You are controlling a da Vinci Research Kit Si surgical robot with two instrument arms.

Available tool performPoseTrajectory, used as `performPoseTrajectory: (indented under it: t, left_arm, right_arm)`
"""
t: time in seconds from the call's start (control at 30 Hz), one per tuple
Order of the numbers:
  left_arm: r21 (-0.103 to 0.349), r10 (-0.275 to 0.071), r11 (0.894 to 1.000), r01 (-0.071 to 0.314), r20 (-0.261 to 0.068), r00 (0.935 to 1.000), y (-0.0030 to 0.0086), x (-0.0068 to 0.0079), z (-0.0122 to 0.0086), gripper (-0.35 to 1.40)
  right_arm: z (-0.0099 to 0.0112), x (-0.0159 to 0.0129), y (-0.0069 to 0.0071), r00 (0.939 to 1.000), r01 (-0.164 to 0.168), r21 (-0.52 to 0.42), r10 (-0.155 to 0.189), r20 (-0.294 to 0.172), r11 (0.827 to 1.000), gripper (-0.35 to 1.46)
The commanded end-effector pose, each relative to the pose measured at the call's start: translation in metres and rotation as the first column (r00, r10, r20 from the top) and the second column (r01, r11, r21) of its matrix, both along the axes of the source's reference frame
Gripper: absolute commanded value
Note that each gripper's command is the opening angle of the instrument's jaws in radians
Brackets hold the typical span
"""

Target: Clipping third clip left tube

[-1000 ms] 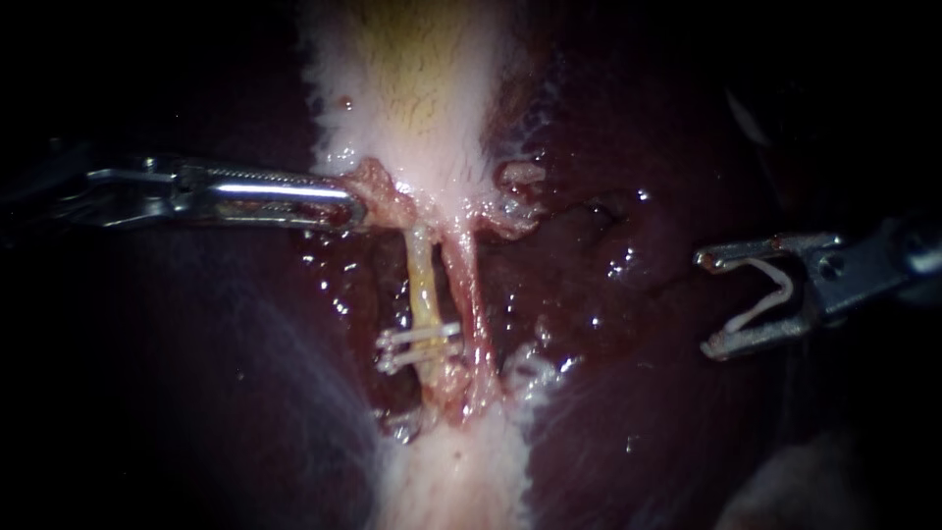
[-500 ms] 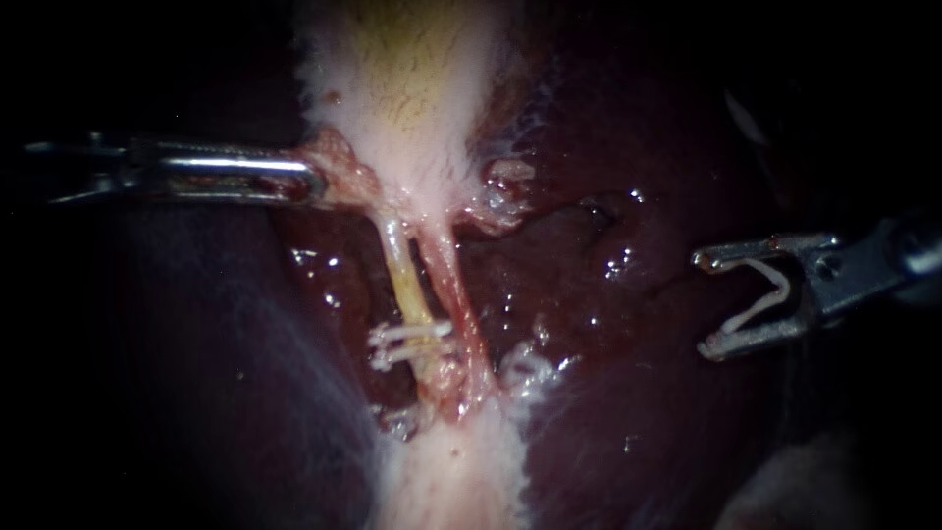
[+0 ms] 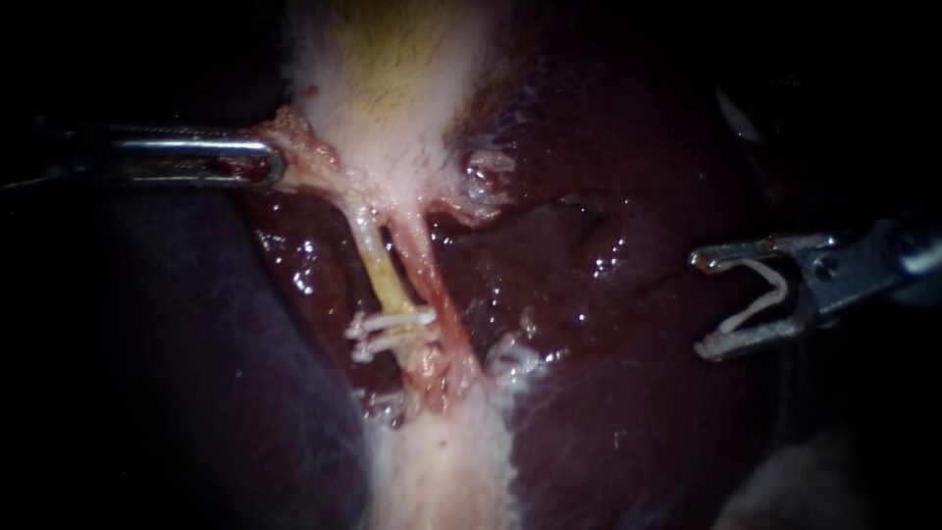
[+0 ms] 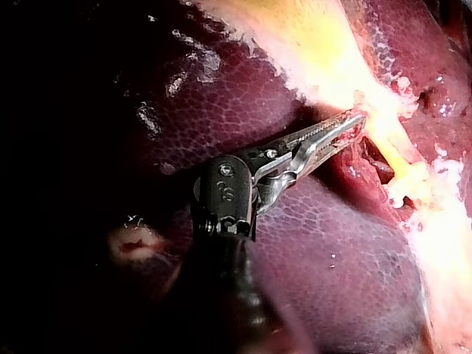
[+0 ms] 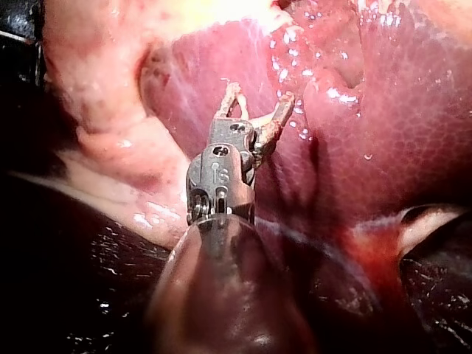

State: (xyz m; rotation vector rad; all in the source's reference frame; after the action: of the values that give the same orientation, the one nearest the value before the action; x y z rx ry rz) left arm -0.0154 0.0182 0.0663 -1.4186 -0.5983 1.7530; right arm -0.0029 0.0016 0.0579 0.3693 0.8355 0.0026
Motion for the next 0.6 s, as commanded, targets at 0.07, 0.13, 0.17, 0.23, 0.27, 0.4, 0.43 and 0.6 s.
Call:
performPoseTrajectory:
  t: [0.07, 0.13, 0.17, 0.23, 0.27, 0.4, 0.43, 0.6]
  left_arm:
    - [0.0, 0.0, 1.0, 0.0, 0.0, 1.0, 0.0, 0.0, 0.0, -0.35]
    - [0.0, 0.0, 1.0, 0.0, 0.0, 1.0, 0.0, 0.0001, 0.0, -0.35]
    - [0.0, 0.0, 1.0, 0.0, 0.0, 1.0, 0.0, 0.0001, 0.0, -0.35]
    - [0.0, 0.0, 1.0, 0.0, 0.0, 1.0, 0.0, 0.0001, 0.0, -0.35]
    - [0.0, 0.0, 1.0, 0.0, 0.0, 1.0, 0.0, 0.0001, 0.0, -0.35]
    - [0.0, 0.0, 1.0, 0.0, 0.0, 1.0, 0.0, 0.0002, 0.0, -0.35]
    - [0.0, 0.0, 1.0, 0.0, 0.0, 1.0, 0.0, 0.0002, 0.0, -0.35]
    - [0.0, 0.0, 1.0, 0.0, 0.0, 1.0, 0.0, 0.0002, -0.0001, -0.35]
  right_arm:
    - [-0.0001, 0.0002, -0.0001, 1.0, 0.001, 0.004, -0.001, -0.004, 1.0, 0.5]
    - [-0.0001, 0.0005, -0.0002, 1.0, 0.001, 0.006, -0.001, -0.004, 1.0, 0.5]
    - [-0.0002, 0.0007, -0.0003, 1.0, 0.002, 0.008, -0.002, -0.005, 1.0, 0.5]
    - [-0.0003, 0.0013, -0.0004, 0.9999, 0.002, 0.013, -0.002, -0.012, 1.0, 0.5]
    - [-0.0004, 0.0018, -0.0006, 0.9997, 0.005, 0.023, -0.004, -0.024, 1.0, 0.5]
    - [-0.0005, 0.0041, -0.0013, 0.9969, 0.026, 0.064, -0.021, -0.076, 0.998, 0.5]
    - [-0.0006, 0.0046, -0.0014, 0.997, 0.025, 0.064, -0.021, -0.075, 0.998, 0.5]
    - [-0.001, 0.0078, -0.0023, 0.9958, 0.025, 0.08, -0.018, -0.089, 0.996, 0.5]
